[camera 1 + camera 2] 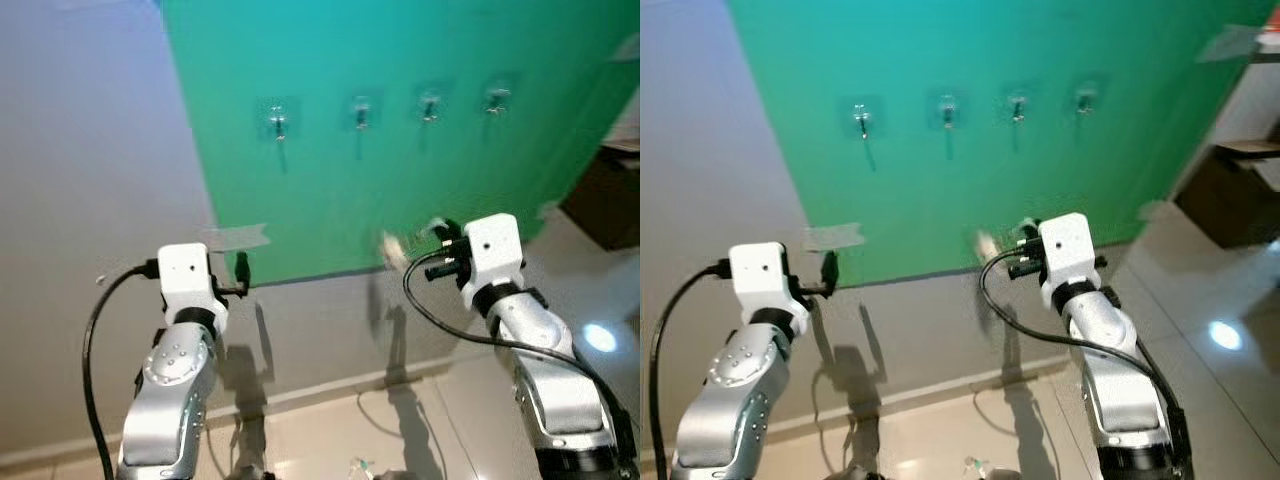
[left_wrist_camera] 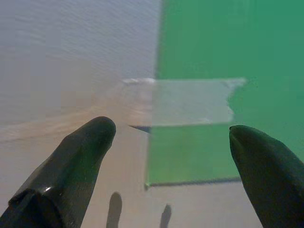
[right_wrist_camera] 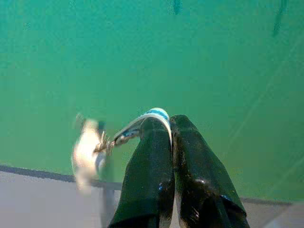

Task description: Hang keys on a hook

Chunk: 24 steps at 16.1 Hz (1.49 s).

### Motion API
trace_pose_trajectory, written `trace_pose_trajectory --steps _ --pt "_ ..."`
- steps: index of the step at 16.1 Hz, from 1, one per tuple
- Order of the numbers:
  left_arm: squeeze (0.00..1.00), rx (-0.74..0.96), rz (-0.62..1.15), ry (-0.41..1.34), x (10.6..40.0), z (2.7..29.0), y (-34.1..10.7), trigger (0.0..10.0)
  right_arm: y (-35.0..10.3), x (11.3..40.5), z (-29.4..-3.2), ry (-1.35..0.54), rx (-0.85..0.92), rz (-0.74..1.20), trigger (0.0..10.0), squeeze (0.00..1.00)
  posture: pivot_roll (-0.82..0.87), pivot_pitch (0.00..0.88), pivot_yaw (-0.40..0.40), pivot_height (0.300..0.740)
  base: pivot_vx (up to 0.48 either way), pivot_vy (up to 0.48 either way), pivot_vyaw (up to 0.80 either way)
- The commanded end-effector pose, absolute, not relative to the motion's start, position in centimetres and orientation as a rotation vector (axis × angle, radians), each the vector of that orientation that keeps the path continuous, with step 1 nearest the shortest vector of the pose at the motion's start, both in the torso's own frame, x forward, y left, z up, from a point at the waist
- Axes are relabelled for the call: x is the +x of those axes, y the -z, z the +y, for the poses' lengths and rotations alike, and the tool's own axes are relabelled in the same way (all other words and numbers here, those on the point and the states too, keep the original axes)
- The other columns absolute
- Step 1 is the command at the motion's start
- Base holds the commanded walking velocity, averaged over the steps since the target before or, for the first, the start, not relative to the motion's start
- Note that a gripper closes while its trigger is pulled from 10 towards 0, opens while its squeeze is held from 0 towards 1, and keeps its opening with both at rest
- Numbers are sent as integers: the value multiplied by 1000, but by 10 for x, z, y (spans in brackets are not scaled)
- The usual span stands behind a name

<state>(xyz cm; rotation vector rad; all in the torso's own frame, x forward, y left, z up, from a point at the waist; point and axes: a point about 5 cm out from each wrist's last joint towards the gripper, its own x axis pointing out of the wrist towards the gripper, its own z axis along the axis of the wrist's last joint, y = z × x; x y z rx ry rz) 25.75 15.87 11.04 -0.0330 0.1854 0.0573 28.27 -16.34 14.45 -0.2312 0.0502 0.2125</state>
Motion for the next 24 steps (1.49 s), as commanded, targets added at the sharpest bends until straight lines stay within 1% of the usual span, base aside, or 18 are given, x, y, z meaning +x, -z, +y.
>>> trace_pose_trajectory --steps 1,7,9,13,17,19,24 --pt "0 -17 196 -17 261 150 -109 10000 -161 293 -163 -243 -275 9 0 0 -153 0 18 723 0 0 0" --pt "0 -3 202 13 264 139 -108 10000 -187 311 -167 -316 -341 -44 0 0 -144 0 2 723 0 0 0" --pt "0 5 204 43 265 133 -107 10000 -203 324 -166 -343 -360 -77 0 0 -140 0 -1 723 0 0 0" --pt "0 12 169 145 272 118 -121 10000 -213 338 -153 -434 -393 -99 0 0 -130 0 -2 723 0 0 0" --pt "0 0 158 173 277 108 -126 10000 -217 344 -142 -483 -404 -124 0 0 -123 0 -14 723 0 0 0" --pt "0 3 157 181 278 107 -127 10000 -220 346 -140 -499 -409 -135 0 0 -124 0 -17 723 0 0 0" --pt "0 23 160 202 284 93 -127 10000 -227 353 -136 -535 -424 -150 0 0 -135 0 -36 723 0 0 0"
